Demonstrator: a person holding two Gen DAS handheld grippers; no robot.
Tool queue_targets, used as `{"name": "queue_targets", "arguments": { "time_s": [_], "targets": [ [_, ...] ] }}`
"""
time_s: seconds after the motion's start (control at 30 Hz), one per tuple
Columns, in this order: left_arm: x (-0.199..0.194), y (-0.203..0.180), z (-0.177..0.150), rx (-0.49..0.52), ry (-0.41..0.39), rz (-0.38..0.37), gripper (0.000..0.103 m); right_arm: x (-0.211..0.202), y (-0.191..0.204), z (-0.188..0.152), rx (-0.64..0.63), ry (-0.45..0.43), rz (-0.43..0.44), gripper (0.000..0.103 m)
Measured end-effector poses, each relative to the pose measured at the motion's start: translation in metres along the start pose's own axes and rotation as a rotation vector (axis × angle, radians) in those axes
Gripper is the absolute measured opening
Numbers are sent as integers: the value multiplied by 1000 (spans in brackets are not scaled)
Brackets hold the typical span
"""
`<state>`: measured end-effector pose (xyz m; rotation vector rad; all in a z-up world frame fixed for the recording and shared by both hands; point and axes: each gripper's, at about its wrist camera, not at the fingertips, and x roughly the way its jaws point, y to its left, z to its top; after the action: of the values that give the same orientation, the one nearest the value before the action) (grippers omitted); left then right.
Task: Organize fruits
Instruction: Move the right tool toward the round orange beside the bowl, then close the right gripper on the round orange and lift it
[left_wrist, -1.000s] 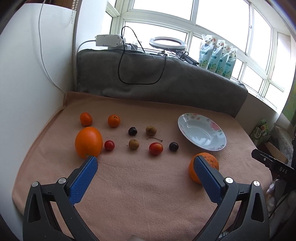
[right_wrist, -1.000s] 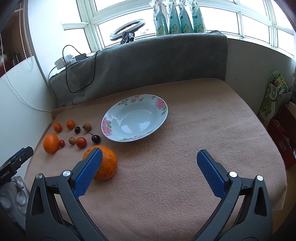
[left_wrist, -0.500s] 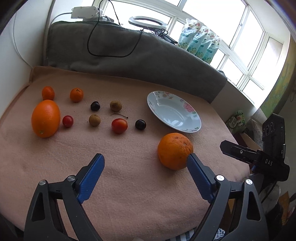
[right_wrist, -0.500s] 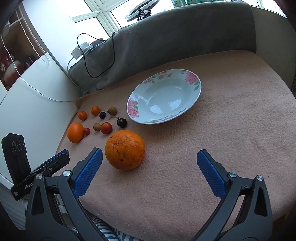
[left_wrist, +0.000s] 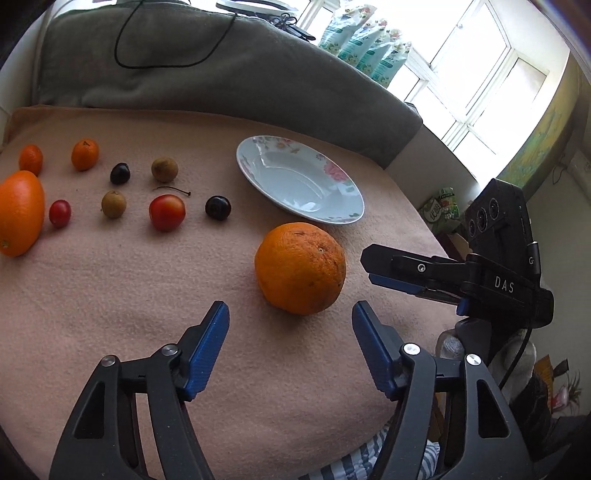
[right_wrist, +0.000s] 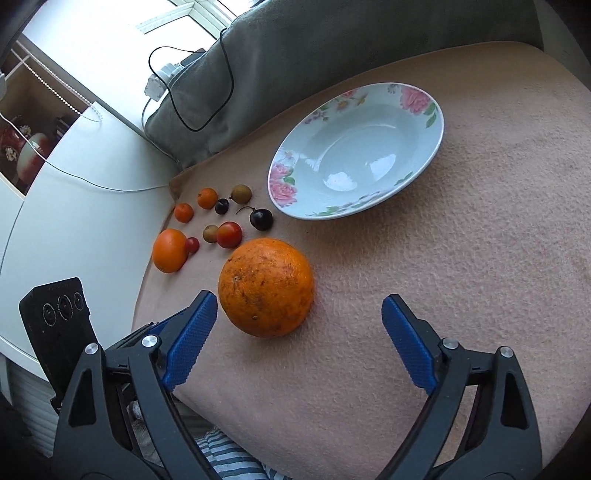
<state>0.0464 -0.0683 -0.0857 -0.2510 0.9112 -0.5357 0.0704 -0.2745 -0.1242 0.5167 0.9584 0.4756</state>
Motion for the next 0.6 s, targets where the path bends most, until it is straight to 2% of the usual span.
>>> {"name": "queue_targets", "arguments": {
  "time_s": [0.13, 0.23, 0.6],
  "targets": [
    [9, -3, 4, 25, 17, 0, 64, 9, 1, 6, 0, 19, 18, 88],
    [11, -5, 5, 38, 23, 0, 59, 16, 3, 9, -10, 35, 33, 87],
    [19, -6, 8, 53, 45, -2, 57, 32, -3, 16, 12, 81, 68, 85]
  ]
}}
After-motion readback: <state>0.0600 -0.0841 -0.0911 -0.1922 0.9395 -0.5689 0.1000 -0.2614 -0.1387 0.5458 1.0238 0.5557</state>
